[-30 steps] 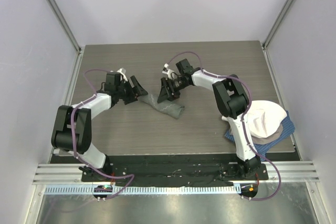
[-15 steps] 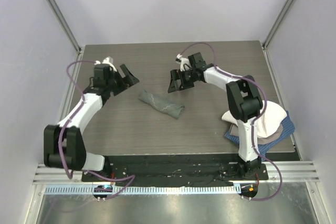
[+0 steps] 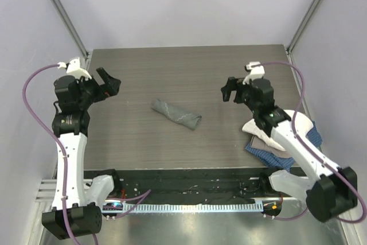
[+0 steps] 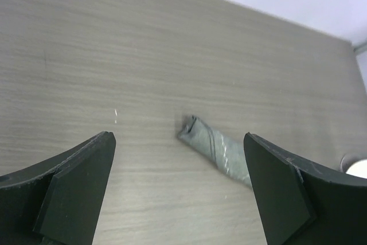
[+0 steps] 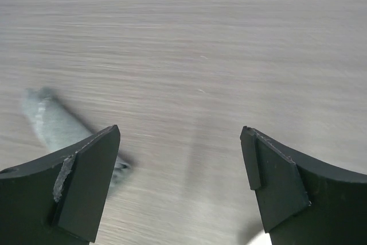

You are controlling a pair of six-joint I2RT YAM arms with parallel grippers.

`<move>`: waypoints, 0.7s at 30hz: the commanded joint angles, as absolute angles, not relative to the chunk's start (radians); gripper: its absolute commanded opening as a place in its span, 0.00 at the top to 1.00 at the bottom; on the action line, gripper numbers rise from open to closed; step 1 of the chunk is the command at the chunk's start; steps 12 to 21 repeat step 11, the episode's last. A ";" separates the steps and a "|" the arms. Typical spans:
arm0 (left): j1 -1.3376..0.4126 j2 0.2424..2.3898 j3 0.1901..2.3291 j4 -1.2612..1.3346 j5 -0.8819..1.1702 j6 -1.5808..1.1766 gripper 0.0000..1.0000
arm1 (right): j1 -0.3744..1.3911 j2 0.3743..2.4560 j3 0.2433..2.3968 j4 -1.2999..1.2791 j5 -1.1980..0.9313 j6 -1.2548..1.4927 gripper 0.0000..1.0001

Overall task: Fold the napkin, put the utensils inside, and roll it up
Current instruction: Roll the napkin with the utensil

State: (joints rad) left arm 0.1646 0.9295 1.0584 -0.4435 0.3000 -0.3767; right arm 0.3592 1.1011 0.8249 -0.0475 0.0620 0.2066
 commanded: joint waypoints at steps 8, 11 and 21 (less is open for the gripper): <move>0.164 0.925 0.956 -0.420 0.388 -0.308 0.00 | 0.362 0.928 0.644 0.048 0.334 0.207 0.04; 0.164 0.917 0.953 -0.417 0.384 -0.316 0.00 | 0.361 0.931 0.638 0.063 0.330 0.215 0.03; 0.164 0.917 0.953 -0.417 0.384 -0.316 0.00 | 0.361 0.931 0.638 0.063 0.330 0.215 0.03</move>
